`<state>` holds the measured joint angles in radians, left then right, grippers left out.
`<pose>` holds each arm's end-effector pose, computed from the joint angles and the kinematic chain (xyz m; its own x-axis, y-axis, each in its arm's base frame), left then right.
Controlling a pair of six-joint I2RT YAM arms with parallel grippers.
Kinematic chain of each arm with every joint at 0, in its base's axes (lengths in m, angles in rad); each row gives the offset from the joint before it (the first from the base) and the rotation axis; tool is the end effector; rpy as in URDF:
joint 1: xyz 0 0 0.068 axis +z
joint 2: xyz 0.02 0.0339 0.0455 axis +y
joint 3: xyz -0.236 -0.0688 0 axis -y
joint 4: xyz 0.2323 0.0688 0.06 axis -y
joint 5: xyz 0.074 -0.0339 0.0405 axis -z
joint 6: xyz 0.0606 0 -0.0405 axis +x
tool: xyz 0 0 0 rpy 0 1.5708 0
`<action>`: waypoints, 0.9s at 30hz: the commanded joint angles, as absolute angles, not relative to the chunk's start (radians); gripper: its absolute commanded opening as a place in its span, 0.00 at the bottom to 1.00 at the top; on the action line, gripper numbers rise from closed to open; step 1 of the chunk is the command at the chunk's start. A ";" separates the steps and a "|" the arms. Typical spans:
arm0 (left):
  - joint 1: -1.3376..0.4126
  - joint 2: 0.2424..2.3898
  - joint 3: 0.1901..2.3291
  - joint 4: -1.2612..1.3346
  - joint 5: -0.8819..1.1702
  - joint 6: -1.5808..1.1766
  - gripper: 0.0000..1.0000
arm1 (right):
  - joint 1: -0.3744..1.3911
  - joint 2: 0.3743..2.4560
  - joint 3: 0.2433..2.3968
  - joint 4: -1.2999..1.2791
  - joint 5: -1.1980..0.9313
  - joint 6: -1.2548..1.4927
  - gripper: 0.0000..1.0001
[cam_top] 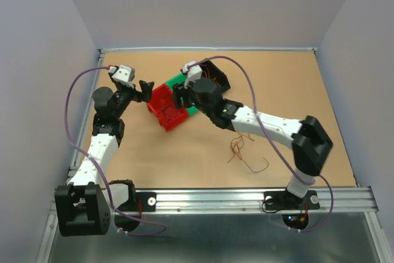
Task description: Untangle the cables
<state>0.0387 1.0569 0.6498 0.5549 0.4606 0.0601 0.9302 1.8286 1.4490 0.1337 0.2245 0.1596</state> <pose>0.2688 -0.0165 0.3010 0.1712 0.0605 -0.9834 0.3951 0.9101 0.1247 0.2781 0.3505 0.2790 -0.2474 -0.0726 -0.9662 -0.6212 0.7772 0.1006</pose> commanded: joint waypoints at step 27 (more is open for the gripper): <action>-0.962 1.787 1.247 0.137 0.311 0.614 0.92 | 0.916 0.623 0.586 0.063 1.158 0.519 0.97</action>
<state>-0.9333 1.7035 1.1561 0.2157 0.3435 0.5636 0.9131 0.6586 0.5976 0.0498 1.0691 0.4995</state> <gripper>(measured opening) 0.920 0.972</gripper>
